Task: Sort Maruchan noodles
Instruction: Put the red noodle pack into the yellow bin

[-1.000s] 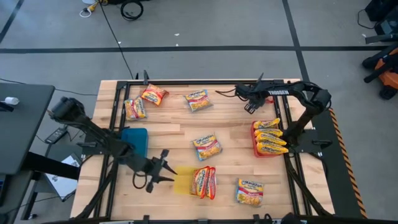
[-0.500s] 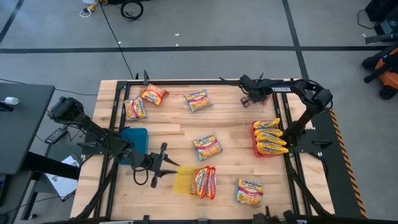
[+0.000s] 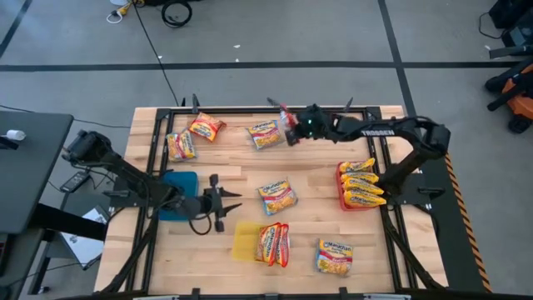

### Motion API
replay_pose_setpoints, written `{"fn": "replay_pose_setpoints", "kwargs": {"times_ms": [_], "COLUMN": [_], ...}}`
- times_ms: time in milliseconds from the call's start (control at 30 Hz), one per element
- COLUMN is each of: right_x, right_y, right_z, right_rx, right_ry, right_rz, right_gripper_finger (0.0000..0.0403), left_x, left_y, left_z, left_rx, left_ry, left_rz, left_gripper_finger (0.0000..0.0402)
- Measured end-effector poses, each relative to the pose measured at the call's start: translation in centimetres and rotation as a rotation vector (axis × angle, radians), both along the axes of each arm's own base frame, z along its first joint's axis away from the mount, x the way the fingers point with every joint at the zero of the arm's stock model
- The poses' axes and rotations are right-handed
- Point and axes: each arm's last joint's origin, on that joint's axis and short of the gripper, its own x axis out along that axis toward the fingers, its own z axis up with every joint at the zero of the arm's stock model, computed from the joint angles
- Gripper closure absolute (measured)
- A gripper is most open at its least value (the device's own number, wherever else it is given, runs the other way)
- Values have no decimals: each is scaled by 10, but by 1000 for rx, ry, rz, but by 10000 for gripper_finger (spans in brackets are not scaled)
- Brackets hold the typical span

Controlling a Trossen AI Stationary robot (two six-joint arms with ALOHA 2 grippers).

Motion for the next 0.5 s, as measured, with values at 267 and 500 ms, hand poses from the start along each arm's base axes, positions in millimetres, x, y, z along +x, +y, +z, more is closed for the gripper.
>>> {"fn": "replay_pose_setpoints", "kwargs": {"times_ms": [267,500], "right_x": [29,34], "right_y": [87,136], "right_z": [0,-20], "right_rx": [-330,-654], "right_ry": [209,512], "right_rz": [604,1039], "right_gripper_finger": [398,393], "left_x": [-7,7], "left_y": [30,77], "left_z": [-24,-27], "left_rx": [-149,-469], "left_ry": [-22,-25], "left_rz": [166,177], "left_gripper_finger": [273,273]}}
